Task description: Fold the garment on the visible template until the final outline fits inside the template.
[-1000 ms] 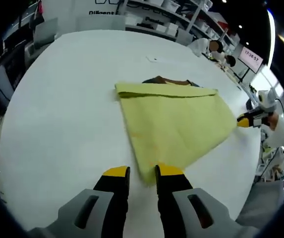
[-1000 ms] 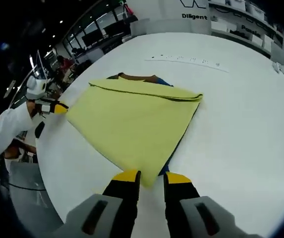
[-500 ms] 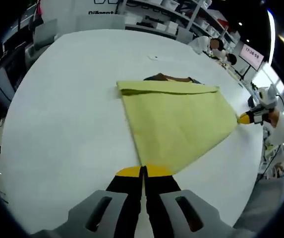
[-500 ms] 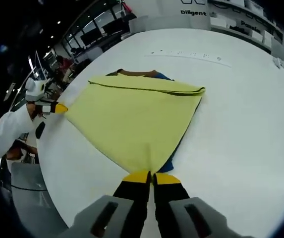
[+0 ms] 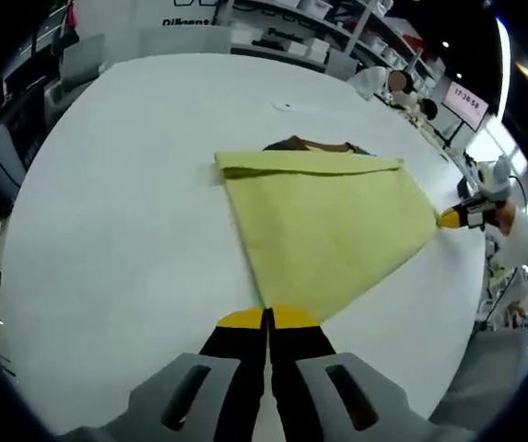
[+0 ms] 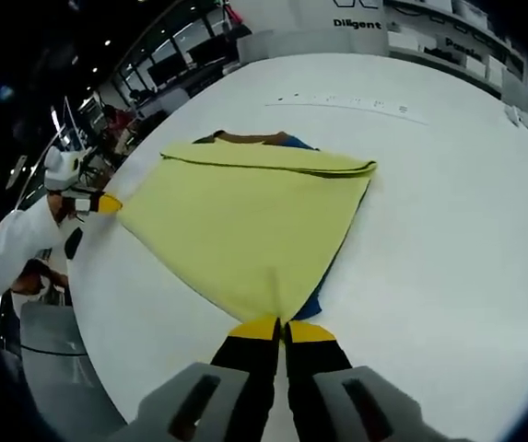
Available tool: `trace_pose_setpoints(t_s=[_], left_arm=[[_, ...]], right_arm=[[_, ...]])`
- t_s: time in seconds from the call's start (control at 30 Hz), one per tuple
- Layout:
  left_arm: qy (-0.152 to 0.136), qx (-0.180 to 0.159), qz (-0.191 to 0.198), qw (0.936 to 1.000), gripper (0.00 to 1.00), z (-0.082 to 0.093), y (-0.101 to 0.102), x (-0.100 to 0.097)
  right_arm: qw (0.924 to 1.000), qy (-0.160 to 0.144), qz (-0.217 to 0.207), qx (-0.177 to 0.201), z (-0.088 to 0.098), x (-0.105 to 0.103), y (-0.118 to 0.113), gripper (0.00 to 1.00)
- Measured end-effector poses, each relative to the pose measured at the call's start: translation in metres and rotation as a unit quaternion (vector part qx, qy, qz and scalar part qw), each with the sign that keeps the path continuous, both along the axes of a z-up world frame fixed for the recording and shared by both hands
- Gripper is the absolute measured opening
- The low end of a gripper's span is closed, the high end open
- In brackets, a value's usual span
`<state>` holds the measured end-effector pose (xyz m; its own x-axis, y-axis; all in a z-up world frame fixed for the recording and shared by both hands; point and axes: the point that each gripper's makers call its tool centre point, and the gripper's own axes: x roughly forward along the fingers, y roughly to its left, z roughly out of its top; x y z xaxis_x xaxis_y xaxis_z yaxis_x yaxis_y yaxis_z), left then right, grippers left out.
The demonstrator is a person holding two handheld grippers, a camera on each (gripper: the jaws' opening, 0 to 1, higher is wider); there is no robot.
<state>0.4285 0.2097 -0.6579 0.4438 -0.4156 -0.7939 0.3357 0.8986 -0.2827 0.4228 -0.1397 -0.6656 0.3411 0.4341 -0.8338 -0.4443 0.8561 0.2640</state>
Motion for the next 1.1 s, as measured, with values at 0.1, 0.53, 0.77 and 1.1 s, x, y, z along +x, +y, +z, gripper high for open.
trace_pose_setpoints(t_s=[0.1, 0.53, 0.77, 1.1], left_arm=[[-0.004, -0.002, -0.001, 1.0, 0.0, 0.003, 0.0, -0.002], [-0.005, 0.005, -0.002, 1.0, 0.0, 0.006, 0.002, -0.015], [-0.002, 0.013, -0.01, 0.9999, 0.0, 0.004, 0.002, -0.033], [0.003, 0.02, -0.015, 0.9997, 0.0, 0.002, 0.004, -0.059]], right_arm=[[1.0, 0.001, -0.001, 0.001, 0.0, -0.001, -0.001, 0.0], [1.0, 0.007, 0.003, 0.005, 0.006, -0.02, -0.001, 0.0], [0.9998, 0.018, 0.01, 0.006, 0.004, -0.037, -0.001, 0.0], [0.9993, 0.031, 0.016, 0.01, 0.003, -0.062, 0.001, 0.0]])
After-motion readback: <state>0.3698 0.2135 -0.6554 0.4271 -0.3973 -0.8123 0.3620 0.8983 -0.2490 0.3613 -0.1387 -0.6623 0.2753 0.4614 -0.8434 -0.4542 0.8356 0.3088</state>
